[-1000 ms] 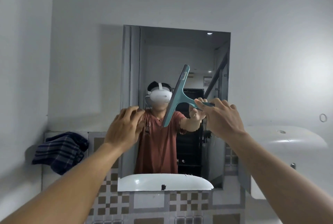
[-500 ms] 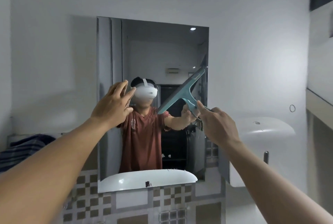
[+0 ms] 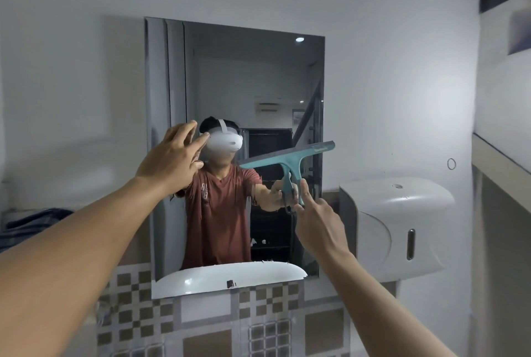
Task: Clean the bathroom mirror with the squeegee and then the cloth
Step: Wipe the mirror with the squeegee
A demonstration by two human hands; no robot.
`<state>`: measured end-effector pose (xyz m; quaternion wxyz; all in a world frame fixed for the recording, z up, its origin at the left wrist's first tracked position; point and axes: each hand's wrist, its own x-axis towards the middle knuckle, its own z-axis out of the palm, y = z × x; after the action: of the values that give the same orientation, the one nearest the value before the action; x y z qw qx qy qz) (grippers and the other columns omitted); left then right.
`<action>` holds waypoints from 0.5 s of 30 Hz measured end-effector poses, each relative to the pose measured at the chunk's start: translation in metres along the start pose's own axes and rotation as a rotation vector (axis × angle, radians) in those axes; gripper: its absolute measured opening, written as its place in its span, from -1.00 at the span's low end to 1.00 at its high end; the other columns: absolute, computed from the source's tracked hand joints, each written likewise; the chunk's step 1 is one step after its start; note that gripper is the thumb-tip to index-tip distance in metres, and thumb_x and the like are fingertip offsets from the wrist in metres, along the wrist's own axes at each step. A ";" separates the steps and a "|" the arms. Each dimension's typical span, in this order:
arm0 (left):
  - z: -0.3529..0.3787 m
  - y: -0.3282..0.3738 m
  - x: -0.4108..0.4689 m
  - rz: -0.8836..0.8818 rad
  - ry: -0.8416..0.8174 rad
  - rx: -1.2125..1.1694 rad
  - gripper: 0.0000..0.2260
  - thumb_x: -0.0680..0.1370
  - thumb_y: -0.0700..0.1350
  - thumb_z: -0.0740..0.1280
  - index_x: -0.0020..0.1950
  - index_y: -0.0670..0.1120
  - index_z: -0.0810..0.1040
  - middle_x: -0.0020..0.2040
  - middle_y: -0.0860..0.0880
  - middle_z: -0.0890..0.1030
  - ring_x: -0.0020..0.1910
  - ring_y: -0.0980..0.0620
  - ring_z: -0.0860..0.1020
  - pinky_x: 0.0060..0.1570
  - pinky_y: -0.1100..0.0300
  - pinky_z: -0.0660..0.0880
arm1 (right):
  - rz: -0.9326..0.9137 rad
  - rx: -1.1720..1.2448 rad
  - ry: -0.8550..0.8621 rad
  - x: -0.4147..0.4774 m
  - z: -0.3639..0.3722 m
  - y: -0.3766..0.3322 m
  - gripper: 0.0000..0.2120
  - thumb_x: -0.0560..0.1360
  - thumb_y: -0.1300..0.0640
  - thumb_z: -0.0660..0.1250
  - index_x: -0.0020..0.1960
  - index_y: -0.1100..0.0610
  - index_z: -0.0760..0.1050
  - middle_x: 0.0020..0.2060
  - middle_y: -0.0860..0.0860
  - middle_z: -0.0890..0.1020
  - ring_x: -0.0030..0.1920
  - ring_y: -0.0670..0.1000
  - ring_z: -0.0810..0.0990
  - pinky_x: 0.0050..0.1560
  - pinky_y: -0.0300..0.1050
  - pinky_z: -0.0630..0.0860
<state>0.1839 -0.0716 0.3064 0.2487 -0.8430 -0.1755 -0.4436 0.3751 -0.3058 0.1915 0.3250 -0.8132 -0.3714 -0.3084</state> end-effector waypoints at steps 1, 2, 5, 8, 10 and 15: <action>-0.001 -0.001 0.000 0.003 0.000 -0.001 -0.38 0.46 -0.06 0.51 0.48 -0.10 0.42 0.46 -0.18 0.33 0.44 -0.21 0.27 0.18 -0.22 0.54 | 0.000 0.003 -0.004 0.000 0.002 -0.001 -0.37 0.65 0.12 0.16 0.65 0.03 -0.03 -0.13 0.17 0.59 -0.29 0.12 0.52 -0.33 -0.03 0.46; -0.003 -0.002 0.000 0.004 0.002 -0.001 -0.40 0.46 -0.07 0.51 0.47 -0.10 0.43 0.44 -0.17 0.35 0.42 -0.20 0.29 0.14 -0.22 0.56 | -0.001 0.003 -0.006 0.000 0.003 -0.002 -0.36 0.65 0.13 0.16 0.65 0.04 -0.03 -0.13 0.17 0.60 -0.29 0.12 0.54 -0.33 -0.02 0.49; -0.007 -0.006 0.002 0.003 0.023 0.013 -0.46 0.47 -0.10 0.49 0.43 -0.10 0.48 0.39 -0.16 0.39 0.35 -0.20 0.34 0.04 -0.22 0.60 | 0.025 0.041 -0.011 -0.006 0.007 -0.009 -0.36 0.66 0.14 0.16 0.65 0.03 -0.06 -0.15 0.17 0.60 -0.31 0.14 0.53 -0.33 -0.03 0.46; -0.008 -0.010 0.004 0.011 0.043 0.048 -0.53 0.49 -0.16 0.43 0.41 -0.11 0.49 0.36 -0.18 0.40 0.31 -0.21 0.34 -0.03 -0.17 0.62 | 0.071 0.124 -0.010 -0.017 0.016 -0.020 -0.38 0.66 0.11 0.15 0.64 0.02 -0.05 -0.15 0.16 0.61 -0.32 0.13 0.51 -0.33 -0.02 0.45; -0.006 -0.013 0.005 0.019 0.053 0.076 -0.54 0.51 -0.20 0.38 0.42 -0.12 0.48 0.37 -0.22 0.39 0.30 -0.24 0.35 -0.04 -0.14 0.62 | 0.097 0.202 -0.001 -0.026 0.025 -0.029 -0.39 0.67 0.11 0.14 0.64 0.05 -0.04 -0.15 0.16 0.61 -0.31 0.14 0.52 -0.32 0.01 0.47; -0.007 -0.011 0.005 0.010 0.054 0.090 -0.53 0.49 -0.22 0.40 0.41 -0.13 0.48 0.36 -0.23 0.40 0.29 -0.26 0.36 -0.06 -0.12 0.60 | 0.152 0.361 0.021 -0.034 0.043 -0.049 -0.38 0.69 0.02 0.10 0.65 0.01 -0.12 -0.18 0.12 0.60 -0.25 0.10 0.53 -0.25 0.02 0.42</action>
<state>0.1760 -0.0666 0.3169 0.2932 -0.8195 -0.1840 -0.4567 0.3283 -0.2615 0.1551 0.4916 -0.7642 -0.3549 -0.2199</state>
